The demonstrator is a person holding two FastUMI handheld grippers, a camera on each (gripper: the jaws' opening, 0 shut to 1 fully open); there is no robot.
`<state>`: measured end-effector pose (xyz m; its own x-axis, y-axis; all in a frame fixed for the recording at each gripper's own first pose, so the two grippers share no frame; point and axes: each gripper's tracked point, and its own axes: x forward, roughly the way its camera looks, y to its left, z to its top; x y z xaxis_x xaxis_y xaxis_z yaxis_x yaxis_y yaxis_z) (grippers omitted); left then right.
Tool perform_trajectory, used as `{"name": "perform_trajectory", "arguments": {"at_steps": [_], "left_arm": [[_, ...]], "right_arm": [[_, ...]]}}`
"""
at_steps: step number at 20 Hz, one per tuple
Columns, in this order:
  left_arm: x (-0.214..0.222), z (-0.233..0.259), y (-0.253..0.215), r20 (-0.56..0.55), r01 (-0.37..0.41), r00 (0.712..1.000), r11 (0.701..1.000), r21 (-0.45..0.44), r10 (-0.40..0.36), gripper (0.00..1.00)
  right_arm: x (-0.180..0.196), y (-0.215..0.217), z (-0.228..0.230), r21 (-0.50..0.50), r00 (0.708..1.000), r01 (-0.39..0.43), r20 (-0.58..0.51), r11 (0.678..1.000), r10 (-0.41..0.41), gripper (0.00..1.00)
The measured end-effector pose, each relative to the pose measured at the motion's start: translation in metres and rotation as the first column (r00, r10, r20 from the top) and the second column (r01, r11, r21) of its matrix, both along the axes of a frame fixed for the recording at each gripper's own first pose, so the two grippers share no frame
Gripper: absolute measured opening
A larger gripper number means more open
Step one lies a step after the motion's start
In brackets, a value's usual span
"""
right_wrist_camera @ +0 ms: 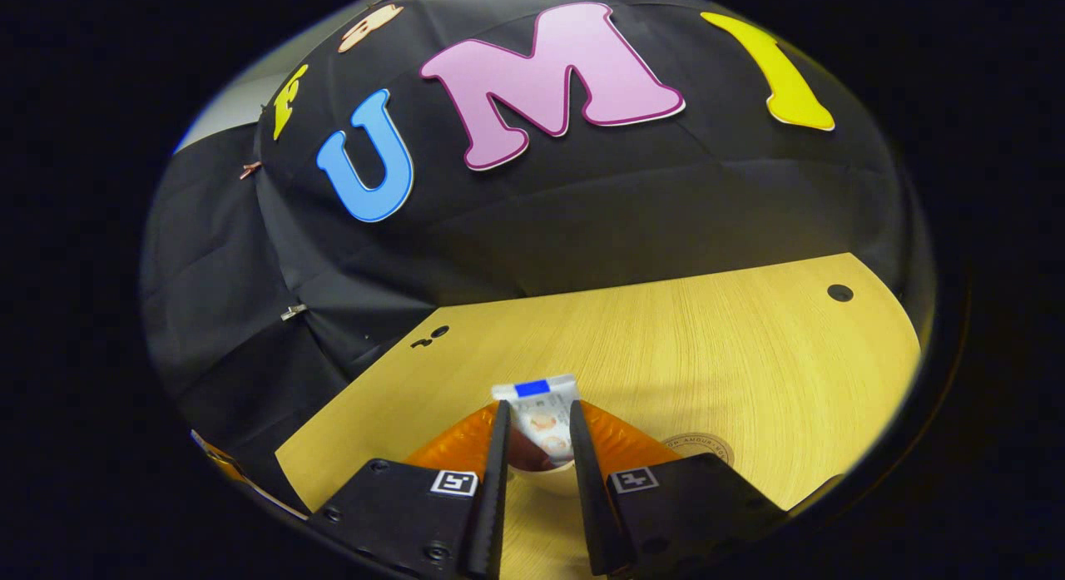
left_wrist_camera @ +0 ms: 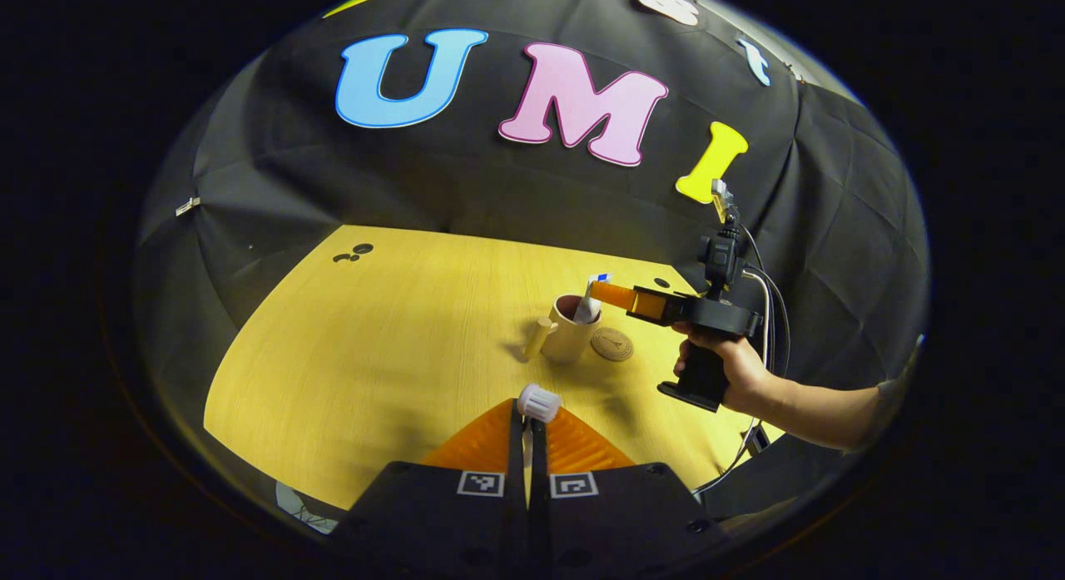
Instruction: Put the toothbrush and toothpaste on the desktop into the cup, then pick up the cup and place it on the coaster on the desktop.
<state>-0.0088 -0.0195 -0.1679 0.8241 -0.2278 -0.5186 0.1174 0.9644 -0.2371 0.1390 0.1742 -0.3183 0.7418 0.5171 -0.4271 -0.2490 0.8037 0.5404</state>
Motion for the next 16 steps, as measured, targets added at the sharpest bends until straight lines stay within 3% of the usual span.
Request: {"name": "perform_trajectory", "arguments": {"at_steps": [4,11,16], "left_arm": [[0.025,0.023,-0.011,0.047,0.031,0.998,1.0,-0.001,-0.031,0.06],[0.11,0.072,-0.03,0.177,0.079,0.981,0.997,-0.006,-0.077,0.06],[0.167,0.083,-0.053,0.222,0.117,0.969,0.993,-0.008,-0.112,0.06]], "right_arm": [[-0.028,-0.017,0.007,0.006,0.999,0.008,-0.037,1.0,-0.008,0.42],[-0.123,-0.048,0.012,-0.001,0.989,-0.031,-0.145,1.0,0.03,0.43],[-0.169,-0.085,0.014,-0.012,0.975,0.017,-0.222,1.0,-0.02,0.43]]}}
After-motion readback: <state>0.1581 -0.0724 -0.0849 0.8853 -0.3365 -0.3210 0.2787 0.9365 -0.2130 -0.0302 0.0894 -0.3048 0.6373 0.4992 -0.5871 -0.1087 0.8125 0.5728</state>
